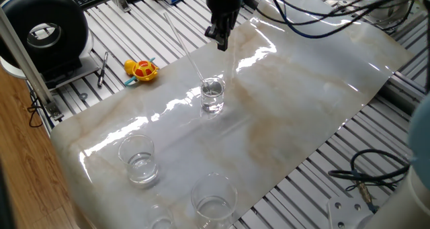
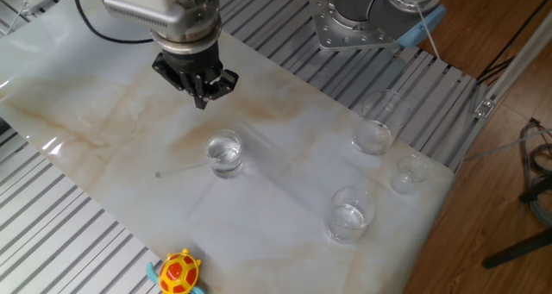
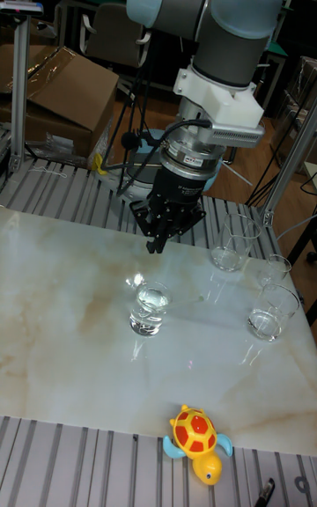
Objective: Stir the beaker with a glass rod
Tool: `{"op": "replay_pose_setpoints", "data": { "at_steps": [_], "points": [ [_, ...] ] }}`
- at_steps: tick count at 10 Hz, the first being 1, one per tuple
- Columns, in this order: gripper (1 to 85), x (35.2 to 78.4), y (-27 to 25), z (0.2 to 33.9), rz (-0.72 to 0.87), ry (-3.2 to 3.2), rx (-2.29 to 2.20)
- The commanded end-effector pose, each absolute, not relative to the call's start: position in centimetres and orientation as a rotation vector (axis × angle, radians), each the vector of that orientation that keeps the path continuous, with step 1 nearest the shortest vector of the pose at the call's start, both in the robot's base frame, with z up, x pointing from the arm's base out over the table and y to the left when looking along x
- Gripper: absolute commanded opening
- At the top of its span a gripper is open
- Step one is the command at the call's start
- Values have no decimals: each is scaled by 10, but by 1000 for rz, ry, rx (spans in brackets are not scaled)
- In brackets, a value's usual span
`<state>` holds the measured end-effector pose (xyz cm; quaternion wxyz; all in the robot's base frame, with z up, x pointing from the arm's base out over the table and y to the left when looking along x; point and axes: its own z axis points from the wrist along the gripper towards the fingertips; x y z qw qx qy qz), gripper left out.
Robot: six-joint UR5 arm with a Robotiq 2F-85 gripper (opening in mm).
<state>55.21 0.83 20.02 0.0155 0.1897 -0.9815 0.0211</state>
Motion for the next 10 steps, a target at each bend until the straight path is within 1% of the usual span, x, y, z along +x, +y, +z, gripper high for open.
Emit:
{"op": "replay_pose_setpoints", "data": {
  "at_steps": [1,2,4,5,6,8,10],
  "points": [
    [357,564,19,201,41,-3048,626],
    [377,566,20,201,38,-3059,629],
    [383,566,20,201,37,-3058,621],
    [403,564,25,201,5,-3059,612],
    [430,563,22,201,25,-3053,608],
    [433,563,24,208,47,-3024,591],
    [433,580,36,203,44,-3023,591]
  ]
}}
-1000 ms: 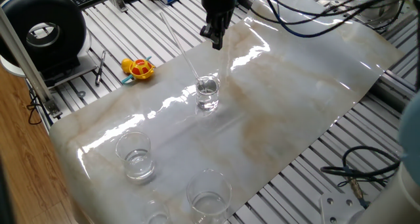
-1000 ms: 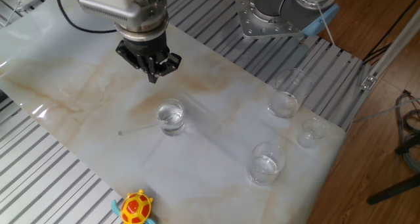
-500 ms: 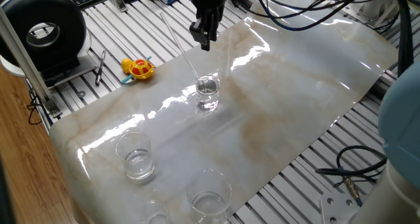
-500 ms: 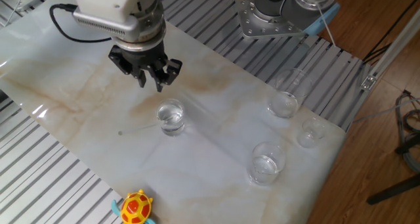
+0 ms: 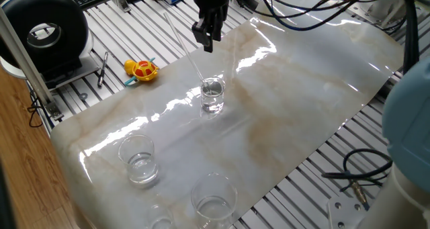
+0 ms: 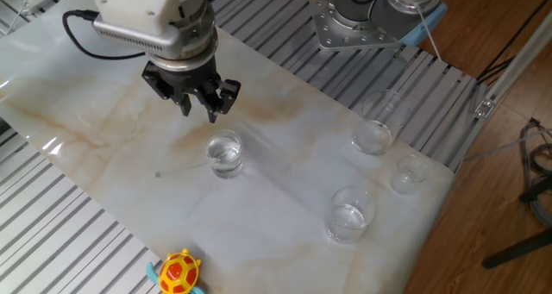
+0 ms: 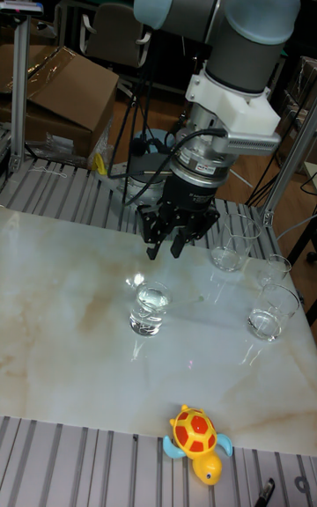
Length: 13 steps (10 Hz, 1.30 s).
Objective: Stir the beaker with a glass rod
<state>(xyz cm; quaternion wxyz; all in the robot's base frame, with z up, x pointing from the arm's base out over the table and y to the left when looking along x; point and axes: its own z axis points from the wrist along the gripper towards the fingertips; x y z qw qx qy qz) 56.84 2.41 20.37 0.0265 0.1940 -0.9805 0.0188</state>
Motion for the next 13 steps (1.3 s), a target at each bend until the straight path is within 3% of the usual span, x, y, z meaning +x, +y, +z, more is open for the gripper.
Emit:
{"op": "replay_pose_setpoints", "data": {
  "at_steps": [1,5,8,13],
  "points": [
    [433,587,43,199,37,-3023,591],
    [417,592,39,199,64,-3038,597],
    [430,571,32,230,90,-2981,552],
    [417,593,45,233,114,-3028,542]
  ]
}}
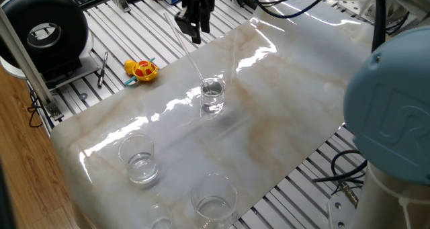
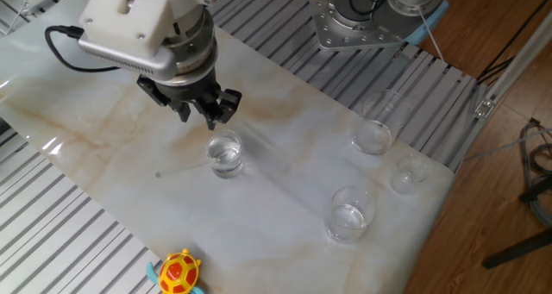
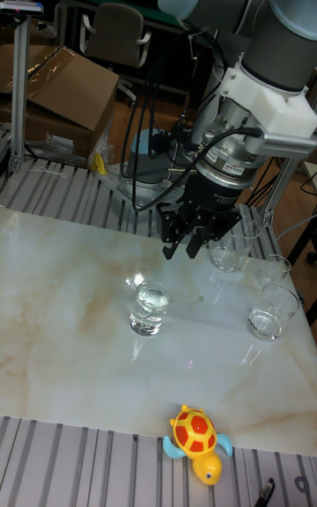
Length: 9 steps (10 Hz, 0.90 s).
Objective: Stir the beaker with a glass rod
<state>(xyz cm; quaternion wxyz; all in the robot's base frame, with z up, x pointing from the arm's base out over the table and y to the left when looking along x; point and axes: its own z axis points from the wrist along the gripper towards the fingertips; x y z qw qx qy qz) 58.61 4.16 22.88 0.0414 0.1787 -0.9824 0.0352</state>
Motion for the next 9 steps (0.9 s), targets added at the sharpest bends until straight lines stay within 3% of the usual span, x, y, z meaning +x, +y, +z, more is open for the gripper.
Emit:
{"op": "replay_pose_setpoints", "data": {
  "at_steps": [1,7,9],
  "points": [
    [417,593,43,233,123,-3026,544],
    [420,605,61,231,152,-3022,486],
    [400,605,71,230,97,-3046,387]
  ]
}}
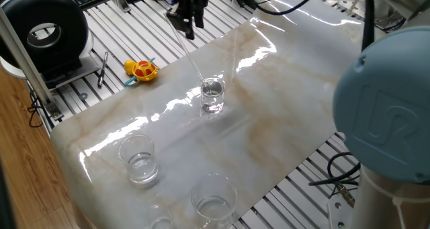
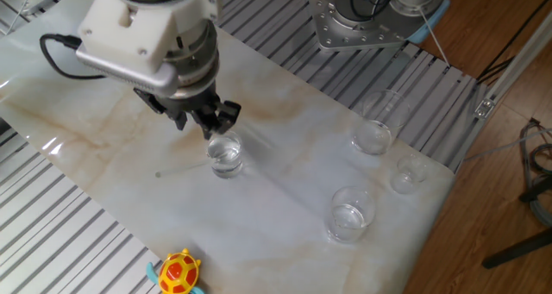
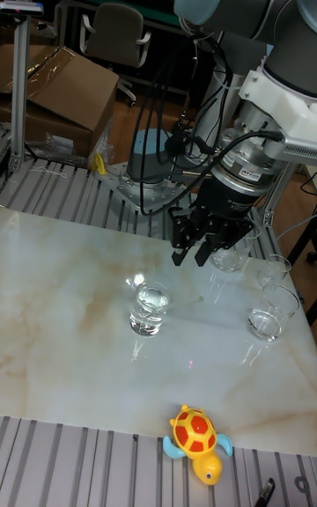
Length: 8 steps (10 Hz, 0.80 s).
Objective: Stir the beaker with a glass rod
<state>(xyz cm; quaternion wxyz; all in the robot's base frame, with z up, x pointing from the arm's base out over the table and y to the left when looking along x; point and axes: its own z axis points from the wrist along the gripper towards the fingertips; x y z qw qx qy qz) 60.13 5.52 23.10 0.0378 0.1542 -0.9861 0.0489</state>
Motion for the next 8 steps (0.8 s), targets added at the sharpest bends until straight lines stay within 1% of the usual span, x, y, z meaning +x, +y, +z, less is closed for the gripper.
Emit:
{"op": "replay_pose_setpoints", "data": {
  "at_steps": [1,2,3,7,8],
  "points": [
    [400,607,75,230,78,-3059,344],
    [407,609,75,229,78,-3071,339],
    [427,611,83,229,35,-3085,320],
    [430,620,83,229,42,-3127,241],
    [430,620,78,229,68,-3125,244]
  ]
}}
